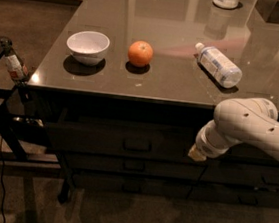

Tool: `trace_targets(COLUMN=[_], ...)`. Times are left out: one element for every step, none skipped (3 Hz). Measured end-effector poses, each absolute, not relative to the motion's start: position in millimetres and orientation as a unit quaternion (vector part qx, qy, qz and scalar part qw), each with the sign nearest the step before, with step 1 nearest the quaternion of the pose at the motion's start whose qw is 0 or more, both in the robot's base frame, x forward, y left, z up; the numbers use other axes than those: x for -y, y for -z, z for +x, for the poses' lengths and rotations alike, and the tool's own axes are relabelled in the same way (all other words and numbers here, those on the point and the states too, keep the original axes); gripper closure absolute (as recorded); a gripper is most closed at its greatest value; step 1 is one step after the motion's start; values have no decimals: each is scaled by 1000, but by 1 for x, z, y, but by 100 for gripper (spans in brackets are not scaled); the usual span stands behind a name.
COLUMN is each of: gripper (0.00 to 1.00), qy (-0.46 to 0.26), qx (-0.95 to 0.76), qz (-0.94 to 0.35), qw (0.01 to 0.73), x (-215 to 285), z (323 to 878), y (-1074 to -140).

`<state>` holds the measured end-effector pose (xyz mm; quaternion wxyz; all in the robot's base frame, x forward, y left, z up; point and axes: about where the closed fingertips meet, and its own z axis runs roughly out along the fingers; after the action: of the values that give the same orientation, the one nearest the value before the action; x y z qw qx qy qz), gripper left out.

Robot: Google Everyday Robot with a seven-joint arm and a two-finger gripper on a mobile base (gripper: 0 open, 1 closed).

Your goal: Close top drawer

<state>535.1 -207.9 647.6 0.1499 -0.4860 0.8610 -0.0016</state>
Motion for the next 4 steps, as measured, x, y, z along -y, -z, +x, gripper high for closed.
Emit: trace_targets(gripper=[100,100,100,100], qy=[2,11,11,-1], qx=[-861,-860,-860,-866], qz=[-486,-485,-485,-477], qw=[150,160,159,150], x=[208,208,208,210], z=[534,572,572,562], y=[-648,-642,-642,-642])
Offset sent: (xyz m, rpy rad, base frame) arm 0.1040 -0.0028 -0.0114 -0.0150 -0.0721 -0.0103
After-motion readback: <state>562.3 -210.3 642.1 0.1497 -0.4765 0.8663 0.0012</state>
